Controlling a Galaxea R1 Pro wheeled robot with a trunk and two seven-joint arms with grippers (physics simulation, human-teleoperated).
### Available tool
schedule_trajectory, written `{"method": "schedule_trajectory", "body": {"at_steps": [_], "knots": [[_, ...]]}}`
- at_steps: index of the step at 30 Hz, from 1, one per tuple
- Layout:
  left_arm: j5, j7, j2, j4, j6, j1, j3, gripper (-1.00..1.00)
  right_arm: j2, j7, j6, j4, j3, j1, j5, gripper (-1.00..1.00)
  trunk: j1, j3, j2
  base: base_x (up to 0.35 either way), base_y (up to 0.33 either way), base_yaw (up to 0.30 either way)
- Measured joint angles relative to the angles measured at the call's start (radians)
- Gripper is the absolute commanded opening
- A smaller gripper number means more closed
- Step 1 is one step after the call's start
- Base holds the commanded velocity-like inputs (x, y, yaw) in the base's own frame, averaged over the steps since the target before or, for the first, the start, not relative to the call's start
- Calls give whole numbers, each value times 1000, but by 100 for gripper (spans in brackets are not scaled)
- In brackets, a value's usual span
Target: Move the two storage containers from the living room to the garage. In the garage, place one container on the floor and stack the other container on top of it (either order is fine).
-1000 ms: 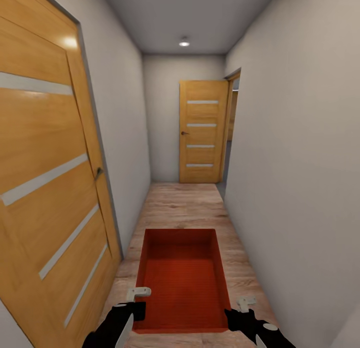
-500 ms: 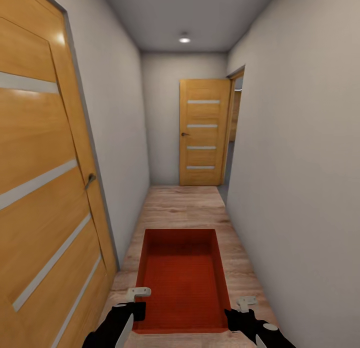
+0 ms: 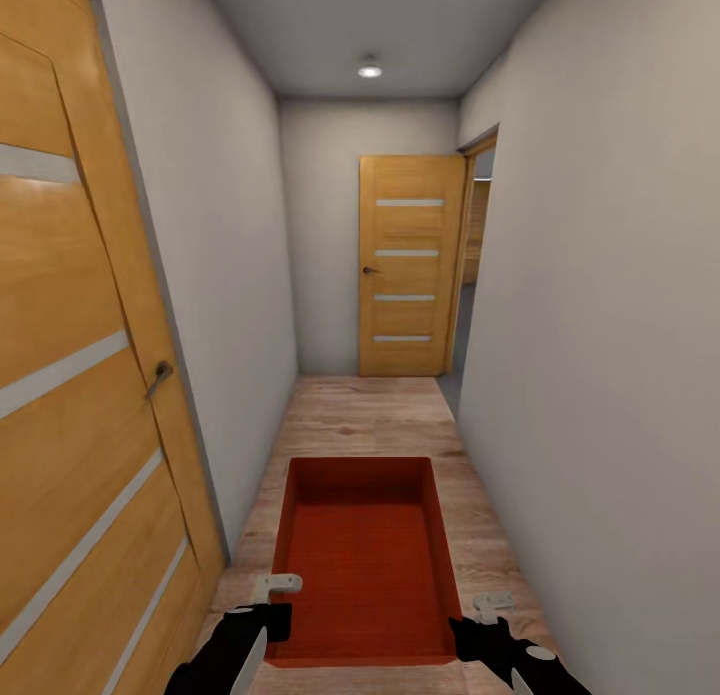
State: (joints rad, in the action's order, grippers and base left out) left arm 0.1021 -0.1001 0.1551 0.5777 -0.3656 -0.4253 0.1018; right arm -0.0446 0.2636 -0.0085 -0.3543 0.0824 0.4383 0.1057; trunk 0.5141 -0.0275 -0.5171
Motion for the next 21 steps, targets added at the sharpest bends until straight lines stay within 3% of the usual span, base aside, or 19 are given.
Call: {"method": "schedule_trajectory", "body": {"at_steps": [21], "knots": [[10,1,3,0,1,0,10,-100,0,0,0,0,0,0,0,-100,0,0,0,327,0,0]]}}
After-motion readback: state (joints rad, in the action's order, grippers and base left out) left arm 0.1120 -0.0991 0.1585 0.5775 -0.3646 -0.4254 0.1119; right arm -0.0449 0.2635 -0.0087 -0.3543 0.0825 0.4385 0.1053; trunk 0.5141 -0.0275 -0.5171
